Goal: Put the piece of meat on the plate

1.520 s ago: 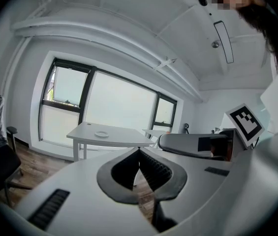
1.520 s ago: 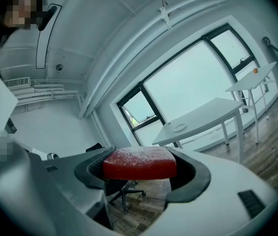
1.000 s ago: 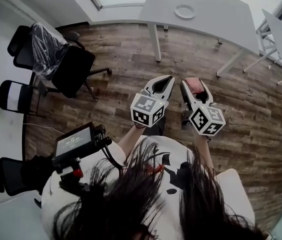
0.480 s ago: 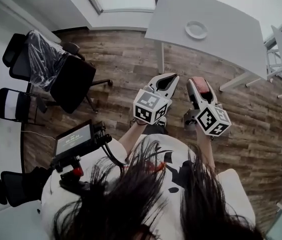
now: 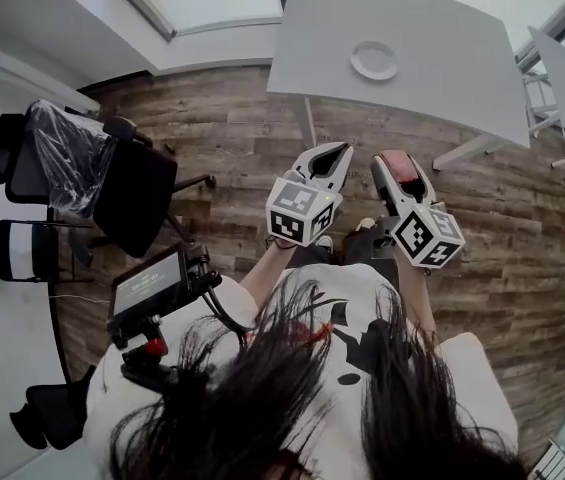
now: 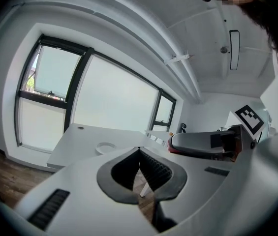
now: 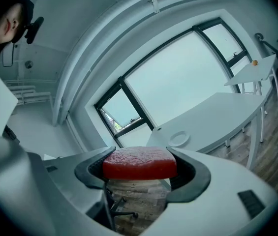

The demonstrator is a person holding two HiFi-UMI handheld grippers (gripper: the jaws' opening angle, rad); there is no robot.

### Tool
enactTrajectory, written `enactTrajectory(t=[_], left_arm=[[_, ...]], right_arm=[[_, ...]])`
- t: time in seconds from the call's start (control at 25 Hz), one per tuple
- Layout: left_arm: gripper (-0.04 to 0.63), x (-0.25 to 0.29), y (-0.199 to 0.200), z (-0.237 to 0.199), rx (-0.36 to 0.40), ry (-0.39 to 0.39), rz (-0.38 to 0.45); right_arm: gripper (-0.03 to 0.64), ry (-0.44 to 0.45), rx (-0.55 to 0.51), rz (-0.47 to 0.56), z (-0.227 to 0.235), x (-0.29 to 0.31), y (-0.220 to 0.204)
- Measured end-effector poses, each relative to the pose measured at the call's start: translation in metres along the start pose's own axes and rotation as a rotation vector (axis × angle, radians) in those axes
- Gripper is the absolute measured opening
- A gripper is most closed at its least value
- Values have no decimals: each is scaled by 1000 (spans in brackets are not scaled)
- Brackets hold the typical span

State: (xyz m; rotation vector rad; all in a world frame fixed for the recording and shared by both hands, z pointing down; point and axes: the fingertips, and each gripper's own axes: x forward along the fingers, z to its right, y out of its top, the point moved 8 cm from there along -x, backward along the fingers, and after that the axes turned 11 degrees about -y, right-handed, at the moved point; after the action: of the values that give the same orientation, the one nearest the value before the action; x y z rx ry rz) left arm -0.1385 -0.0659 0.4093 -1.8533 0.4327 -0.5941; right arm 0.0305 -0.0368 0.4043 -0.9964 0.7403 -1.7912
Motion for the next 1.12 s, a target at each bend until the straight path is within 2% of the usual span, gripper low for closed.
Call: enactTrajectory(t=[0.48, 0.92, 1.12], left_arm=[[5, 67, 8, -44, -23, 43, -39], [5, 192, 24, -98, 3, 72, -81], [5, 217, 42, -104, -11, 91, -65]], right_arm=[[327, 25, -8, -38, 42, 76, 31], [327, 86, -21, -97, 119, 192, 90], [327, 106, -30, -131, 134, 214, 112]])
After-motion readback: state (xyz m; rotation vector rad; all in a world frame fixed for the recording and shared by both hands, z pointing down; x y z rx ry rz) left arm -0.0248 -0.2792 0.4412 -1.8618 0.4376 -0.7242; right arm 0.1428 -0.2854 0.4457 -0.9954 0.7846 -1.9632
